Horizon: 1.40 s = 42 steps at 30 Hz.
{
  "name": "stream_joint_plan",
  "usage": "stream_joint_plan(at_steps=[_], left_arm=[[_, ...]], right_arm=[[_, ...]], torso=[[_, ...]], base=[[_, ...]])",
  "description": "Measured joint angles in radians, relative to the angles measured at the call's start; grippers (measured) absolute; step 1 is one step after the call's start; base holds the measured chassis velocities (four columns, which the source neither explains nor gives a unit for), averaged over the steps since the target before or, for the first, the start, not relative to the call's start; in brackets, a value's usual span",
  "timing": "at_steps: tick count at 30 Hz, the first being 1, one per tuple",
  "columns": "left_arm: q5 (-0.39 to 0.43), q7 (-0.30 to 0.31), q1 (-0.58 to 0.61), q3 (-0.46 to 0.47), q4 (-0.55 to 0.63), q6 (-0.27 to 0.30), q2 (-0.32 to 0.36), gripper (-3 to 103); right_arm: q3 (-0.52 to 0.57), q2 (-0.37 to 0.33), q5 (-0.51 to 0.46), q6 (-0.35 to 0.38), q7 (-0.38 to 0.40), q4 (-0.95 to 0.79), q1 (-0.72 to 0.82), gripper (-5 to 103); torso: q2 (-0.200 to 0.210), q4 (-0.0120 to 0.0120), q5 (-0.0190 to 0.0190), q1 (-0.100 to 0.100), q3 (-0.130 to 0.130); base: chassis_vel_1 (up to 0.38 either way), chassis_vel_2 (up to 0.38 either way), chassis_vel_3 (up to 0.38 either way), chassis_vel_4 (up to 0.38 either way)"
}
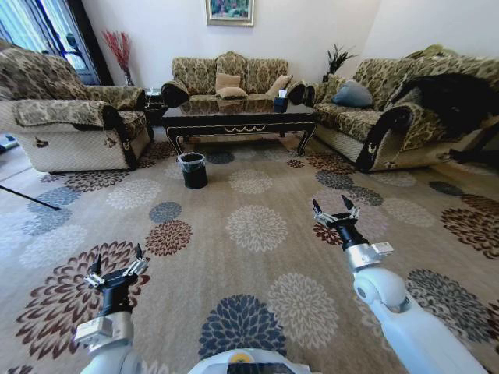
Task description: Move to the front of the table and pick up the trash from the floor, then place it into the trash bin.
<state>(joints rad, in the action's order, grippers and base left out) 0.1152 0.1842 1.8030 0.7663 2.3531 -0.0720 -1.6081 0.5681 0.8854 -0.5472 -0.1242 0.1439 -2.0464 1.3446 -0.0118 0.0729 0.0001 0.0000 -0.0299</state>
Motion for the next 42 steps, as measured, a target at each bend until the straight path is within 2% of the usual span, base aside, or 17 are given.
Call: stream_joint_plan(at_steps=[14,26,42], left_arm=[[0.0,0.0,0.0,0.0,0.0,0.0,0.0,100],[0.0,-0.001,0.0,0.0,0.0,0.0,0.0,100],[0.0,-0.001,0.0,0.0,0.0,0.0,0.0,100]], right_arm=[[0.0,0.0,0.0,0.0,0.0,0.0,0.0,100],[0.0,0.0,0.0,0.0,0.0,0.0,0.0,100],[0.0,0.0,0.0,0.0,0.0,0.0,0.0,100]], torso=[[0.0,0.0,0.0,0.0,0.0],[0.001,-0.0004,-0.0002,0.0,-0.001],[0.0,0.0,-0.0001,0.0,0.0]], base=[[-0.006,0.007,0.005,-0.007],[-0.127,0.159,0.13,-0.156],[0.003,-0.011,-0.008,0.005]])
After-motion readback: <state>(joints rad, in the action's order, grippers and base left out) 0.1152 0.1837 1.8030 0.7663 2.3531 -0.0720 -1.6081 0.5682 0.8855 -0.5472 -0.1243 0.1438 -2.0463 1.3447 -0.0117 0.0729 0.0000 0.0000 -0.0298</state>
